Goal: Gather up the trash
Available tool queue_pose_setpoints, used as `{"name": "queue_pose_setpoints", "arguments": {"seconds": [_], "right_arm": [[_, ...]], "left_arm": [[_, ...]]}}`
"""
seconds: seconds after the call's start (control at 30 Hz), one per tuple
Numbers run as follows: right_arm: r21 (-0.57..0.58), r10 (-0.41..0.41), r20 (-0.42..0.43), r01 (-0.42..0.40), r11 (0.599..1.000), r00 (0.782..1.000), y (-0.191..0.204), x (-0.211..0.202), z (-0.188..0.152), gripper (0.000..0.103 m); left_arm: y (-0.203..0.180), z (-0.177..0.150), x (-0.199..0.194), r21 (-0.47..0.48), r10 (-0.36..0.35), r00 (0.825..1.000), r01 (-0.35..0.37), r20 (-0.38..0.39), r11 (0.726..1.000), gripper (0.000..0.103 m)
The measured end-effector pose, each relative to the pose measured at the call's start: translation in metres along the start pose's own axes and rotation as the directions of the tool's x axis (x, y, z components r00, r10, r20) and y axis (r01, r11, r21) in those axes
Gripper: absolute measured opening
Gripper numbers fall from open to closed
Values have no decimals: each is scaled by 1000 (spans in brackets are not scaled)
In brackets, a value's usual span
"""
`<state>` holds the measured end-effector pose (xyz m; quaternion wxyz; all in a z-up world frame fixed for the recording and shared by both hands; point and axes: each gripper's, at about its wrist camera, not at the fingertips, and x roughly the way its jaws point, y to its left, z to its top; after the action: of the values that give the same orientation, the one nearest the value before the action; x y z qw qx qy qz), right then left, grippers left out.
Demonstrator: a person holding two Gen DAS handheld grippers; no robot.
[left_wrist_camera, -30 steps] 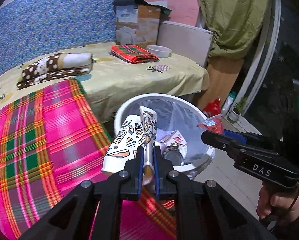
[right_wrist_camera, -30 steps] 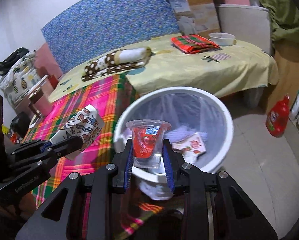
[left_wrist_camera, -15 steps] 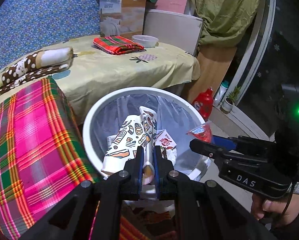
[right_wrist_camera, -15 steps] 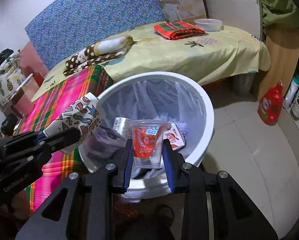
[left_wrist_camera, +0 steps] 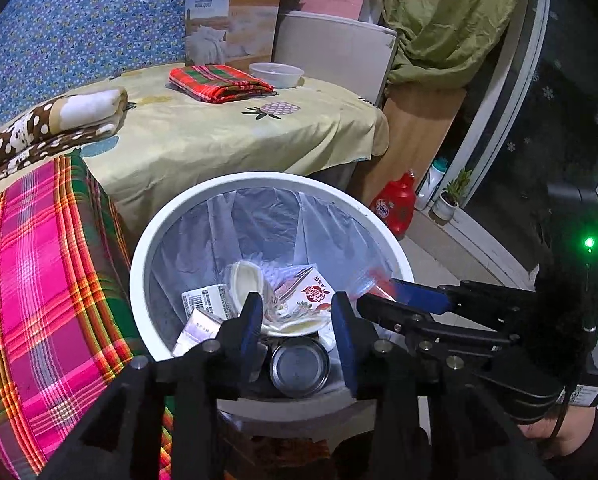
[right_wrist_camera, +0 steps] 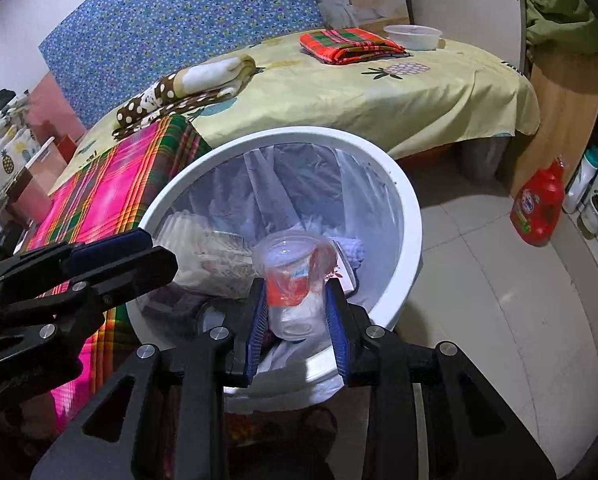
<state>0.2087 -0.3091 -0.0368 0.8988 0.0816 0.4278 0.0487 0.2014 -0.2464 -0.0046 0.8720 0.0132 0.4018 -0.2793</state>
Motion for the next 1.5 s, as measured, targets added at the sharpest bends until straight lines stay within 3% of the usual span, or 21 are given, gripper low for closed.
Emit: {"name": "queue_pose_setpoints", "arguments": {"seconds": [0.27,0.63,0.93,1.5], "right_arm": [[-5,3,23,-3,1000,1000,6,-9,-3,34],[-41,30,67,-28,999,997,37,-36,-17,35],[-109,66,104,-54,993,992,71,-56,-31,37],[-153,106,145,-83,985,984,98,-79,-56,39]], "left_arm": [[5,-2,-14,-18,9,999,-8,31,1000,41],[16,-23,-54,-62,77,995,-72,71,995,44],[22,-48,-91,-91,161,982,-152,99,984,44],[28,-92,-134,-126,263,957,-247,127,961,44]]}}
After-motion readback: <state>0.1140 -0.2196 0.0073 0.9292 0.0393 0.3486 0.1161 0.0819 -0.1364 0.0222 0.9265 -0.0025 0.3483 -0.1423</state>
